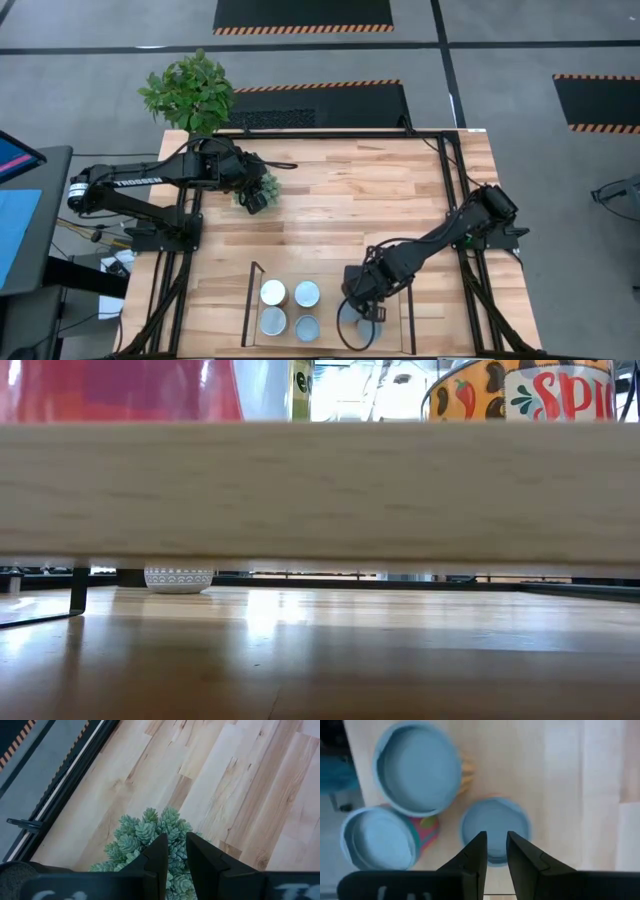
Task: Pick and place cans onto a shelf
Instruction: Adjust the cans on the shelf
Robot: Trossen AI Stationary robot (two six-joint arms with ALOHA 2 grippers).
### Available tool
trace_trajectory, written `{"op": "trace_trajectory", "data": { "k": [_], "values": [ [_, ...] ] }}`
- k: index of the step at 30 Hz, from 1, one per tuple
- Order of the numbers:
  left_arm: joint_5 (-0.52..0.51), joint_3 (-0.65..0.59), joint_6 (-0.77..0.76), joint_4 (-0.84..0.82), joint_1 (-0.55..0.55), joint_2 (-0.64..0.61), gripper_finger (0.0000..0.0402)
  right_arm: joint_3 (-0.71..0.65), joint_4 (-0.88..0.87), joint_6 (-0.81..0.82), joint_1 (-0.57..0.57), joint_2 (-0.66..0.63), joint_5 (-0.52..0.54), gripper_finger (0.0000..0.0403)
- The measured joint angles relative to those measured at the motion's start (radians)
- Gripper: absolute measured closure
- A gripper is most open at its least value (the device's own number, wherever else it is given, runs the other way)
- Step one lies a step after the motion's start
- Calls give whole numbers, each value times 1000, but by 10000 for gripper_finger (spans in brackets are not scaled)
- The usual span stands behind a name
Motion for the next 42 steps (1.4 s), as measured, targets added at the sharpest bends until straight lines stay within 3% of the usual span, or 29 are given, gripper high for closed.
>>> {"op": "trace_trajectory", "data": {
  "k": [21, 30, 42],
  "values": [
    [-6, 0, 5, 0, 0, 0, 343, -6, 107, -15, 59, 1, -23, 306],
    [-8, 0, 5, 0, 0, 0, 343, 3, 156, 33, 49, 89, -60, 306],
    [-8, 0, 24, -3, 0, 0, 343, 5, 190, 31, 19, 90, 78, 307]
  ]
}}
